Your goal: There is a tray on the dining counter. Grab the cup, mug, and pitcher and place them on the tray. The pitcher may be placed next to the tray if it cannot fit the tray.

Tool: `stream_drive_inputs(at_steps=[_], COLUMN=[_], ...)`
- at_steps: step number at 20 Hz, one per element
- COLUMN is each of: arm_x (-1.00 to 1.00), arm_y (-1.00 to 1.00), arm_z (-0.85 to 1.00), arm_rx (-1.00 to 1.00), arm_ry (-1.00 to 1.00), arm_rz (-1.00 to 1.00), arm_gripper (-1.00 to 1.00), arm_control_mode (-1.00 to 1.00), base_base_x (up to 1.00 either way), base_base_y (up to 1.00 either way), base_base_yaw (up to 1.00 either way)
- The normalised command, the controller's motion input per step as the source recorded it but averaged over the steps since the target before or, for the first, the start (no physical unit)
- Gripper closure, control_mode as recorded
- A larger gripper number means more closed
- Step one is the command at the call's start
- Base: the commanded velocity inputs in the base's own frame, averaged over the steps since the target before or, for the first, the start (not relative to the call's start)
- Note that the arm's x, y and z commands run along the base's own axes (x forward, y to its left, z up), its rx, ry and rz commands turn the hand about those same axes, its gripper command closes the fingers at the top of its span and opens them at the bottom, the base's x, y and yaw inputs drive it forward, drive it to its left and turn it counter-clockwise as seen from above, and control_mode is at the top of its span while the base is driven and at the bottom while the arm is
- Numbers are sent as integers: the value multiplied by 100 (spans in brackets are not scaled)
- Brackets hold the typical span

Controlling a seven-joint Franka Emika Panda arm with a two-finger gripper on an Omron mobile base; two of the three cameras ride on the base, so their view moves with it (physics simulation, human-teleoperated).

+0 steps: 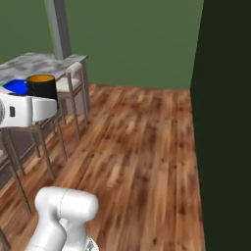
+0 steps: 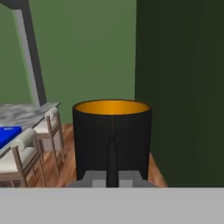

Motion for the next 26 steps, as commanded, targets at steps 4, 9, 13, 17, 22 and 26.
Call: stream_drive_inputs(at_steps=[4, 9, 13, 17, 22, 26], arm_x=[0, 0, 0, 0, 0, 0], arm_y=[0, 0, 0, 0, 0, 0], arm_z=[0, 0, 0, 0, 0, 0], arm_rx=[0, 0, 0, 0, 0, 0], arm_ry=[0, 0, 0, 0, 0, 0], arm_rz=[0, 0, 0, 0, 0, 0], arm_gripper=[100, 100, 100, 100, 100, 100], arm_control_mode=[100, 100, 100, 100, 100, 100], base_base_x=[100, 97, 88, 63, 68, 64], base_base_y=[-42, -48, -27, -12, 0, -6], base_base_yaw=[10, 8, 11, 12, 24, 61])
